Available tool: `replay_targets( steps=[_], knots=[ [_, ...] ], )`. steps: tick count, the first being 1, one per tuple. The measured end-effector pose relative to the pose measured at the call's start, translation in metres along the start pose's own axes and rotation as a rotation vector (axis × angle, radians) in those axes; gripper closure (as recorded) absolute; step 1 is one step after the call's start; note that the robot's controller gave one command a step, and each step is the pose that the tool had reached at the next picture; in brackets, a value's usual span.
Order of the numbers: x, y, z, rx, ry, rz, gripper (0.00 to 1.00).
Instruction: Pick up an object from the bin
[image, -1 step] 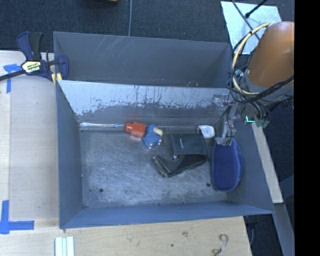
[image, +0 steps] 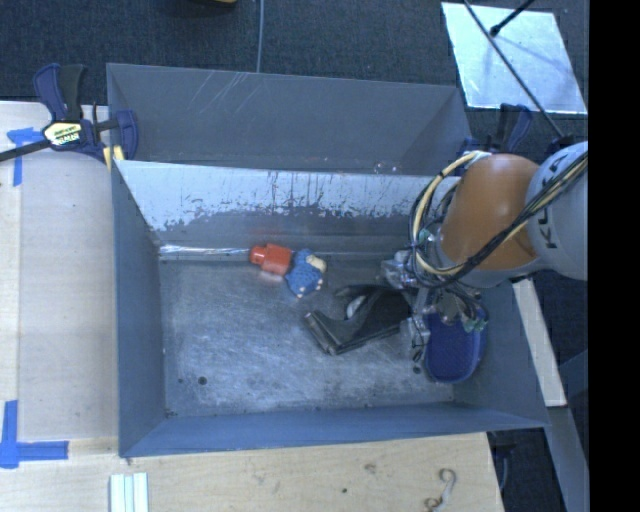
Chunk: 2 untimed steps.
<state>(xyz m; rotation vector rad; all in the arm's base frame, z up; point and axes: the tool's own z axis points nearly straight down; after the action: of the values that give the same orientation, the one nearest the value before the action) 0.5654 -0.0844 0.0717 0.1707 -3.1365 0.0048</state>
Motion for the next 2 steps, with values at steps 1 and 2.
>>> replay_targets(
  steps=[1,2],
  knots=[
    [-0.003,-0.001,-0.005,0.002,-0.008,-0.002,1.00],
    [-0.052,-0.010,-0.002,-0.001,0.003,0.081,1.00]
  ],
)
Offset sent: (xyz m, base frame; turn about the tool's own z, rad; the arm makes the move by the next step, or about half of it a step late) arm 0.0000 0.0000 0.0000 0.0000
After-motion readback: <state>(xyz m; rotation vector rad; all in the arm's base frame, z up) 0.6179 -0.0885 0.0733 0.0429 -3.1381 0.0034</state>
